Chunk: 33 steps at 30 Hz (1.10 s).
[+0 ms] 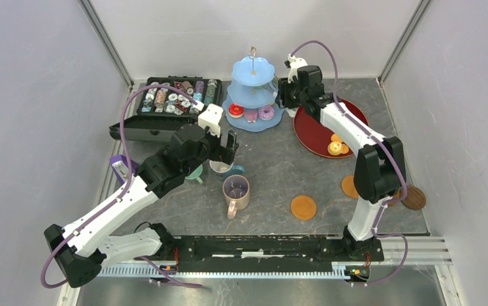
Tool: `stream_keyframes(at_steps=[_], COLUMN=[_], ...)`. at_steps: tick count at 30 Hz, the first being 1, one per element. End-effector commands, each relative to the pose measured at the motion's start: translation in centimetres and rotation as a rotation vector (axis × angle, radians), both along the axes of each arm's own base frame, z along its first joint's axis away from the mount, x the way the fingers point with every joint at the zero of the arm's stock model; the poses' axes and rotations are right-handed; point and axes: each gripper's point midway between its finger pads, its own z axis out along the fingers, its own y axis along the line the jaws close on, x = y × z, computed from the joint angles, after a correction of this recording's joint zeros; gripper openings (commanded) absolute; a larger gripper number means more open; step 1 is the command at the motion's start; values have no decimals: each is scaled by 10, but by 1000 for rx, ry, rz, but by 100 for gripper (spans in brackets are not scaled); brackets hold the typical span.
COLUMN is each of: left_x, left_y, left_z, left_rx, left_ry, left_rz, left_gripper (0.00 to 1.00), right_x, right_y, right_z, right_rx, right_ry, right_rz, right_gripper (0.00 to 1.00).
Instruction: Serve the afternoon tea
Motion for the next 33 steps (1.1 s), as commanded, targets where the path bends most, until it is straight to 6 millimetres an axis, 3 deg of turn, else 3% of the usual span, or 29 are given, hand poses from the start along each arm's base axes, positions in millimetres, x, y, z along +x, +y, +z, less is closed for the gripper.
stream_keyframes(at_steps=[1, 5, 8, 12, 16, 19, 22, 28, 33], left_x=[2, 1, 1, -1, -3, -4, -6, -7, -6], left_y=[-2, -1, -2, -3, -7, -8, -9, -9, -11], left_z=[11, 12, 12, 13, 15, 16, 17, 17, 15], left_rx=[-11, -14, -15, -24, -40, -49, -57, -62, -62], left_ry=[-45, -48, -46, -44, -38, -35, -34, -32, -27], left_rz=[-23, -22, -27, -35, -51, -60, -65, -68, -71], left_gripper=[100, 100, 100, 100, 100, 100, 100, 100, 100], right_x=[-12, -31, -55, -91, -124, -144, -161, -182, -183], right_y=[-10, -24, -47, -90, -146, -191, -220, -257, -267], right_z=[38, 30, 27, 19, 10, 5, 1, -21, -29], right_rx=[-12, -61, -115, -224, -348, -367, -367, -390, -362], right_ry=[-83, -49, -53, -45, 4, 40, 70, 189, 225], right_rz=[-14, -30, -79, -173, -304, -397, -467, -563, -574], right_gripper=[50, 50, 49, 50, 50, 50, 50, 51, 53])
